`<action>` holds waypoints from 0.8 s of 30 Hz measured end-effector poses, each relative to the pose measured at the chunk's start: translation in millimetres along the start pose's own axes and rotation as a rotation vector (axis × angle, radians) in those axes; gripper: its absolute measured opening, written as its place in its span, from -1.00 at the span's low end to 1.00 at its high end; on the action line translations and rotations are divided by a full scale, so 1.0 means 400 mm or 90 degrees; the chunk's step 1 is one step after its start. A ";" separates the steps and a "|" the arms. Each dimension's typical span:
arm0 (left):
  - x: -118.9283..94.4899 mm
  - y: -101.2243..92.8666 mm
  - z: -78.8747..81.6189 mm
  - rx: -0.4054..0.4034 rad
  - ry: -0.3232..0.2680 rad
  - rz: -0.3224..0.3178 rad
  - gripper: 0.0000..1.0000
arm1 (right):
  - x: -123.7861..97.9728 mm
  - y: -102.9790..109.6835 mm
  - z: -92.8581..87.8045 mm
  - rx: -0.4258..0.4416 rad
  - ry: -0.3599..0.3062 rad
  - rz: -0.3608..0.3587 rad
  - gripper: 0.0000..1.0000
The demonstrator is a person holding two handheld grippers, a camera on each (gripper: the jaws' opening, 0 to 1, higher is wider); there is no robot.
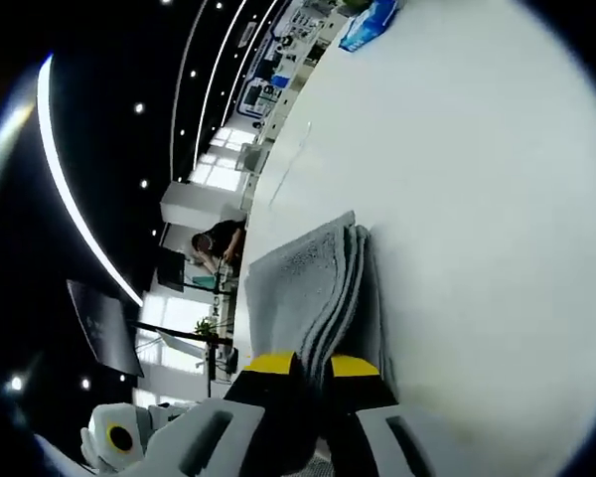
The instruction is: Open the folded towel by lifting each exposed corner and separating the folded layers until the towel lies flat within the target outline without major curled edges
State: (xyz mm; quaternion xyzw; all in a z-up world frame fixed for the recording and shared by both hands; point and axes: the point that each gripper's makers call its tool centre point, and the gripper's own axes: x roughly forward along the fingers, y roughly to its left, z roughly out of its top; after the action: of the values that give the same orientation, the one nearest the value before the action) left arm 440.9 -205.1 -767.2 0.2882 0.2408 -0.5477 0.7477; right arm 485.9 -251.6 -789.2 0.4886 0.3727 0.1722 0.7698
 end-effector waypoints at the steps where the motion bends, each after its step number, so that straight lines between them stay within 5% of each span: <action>1: -0.007 0.001 0.002 -0.027 -0.010 -0.002 -0.74 | -0.001 0.001 0.001 -0.015 -0.001 -0.006 -0.87; 4: -0.036 0.045 0.001 -0.126 -0.035 0.014 -0.59 | -0.004 0.012 0.010 -0.101 -0.001 -0.023 -0.89; 13: -0.084 0.218 0.022 -0.337 -0.097 0.113 -0.62 | 0.001 0.088 0.015 -0.515 0.018 -0.096 -0.90; 20: -0.056 0.253 0.141 -0.404 -0.138 0.065 -0.60 | -0.003 0.121 0.010 -0.744 0.021 -0.137 -0.90; 24: -0.001 0.214 0.172 -0.419 -0.079 -0.002 -0.59 | -0.002 0.148 0.013 -0.859 0.006 -0.146 -0.90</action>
State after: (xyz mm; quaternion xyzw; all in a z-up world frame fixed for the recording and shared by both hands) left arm 525.9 -232.5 -703.3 -0.0027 0.3590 -0.4581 0.8132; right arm 495.0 -228.0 -735.2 -0.1413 0.2367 0.2865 0.9176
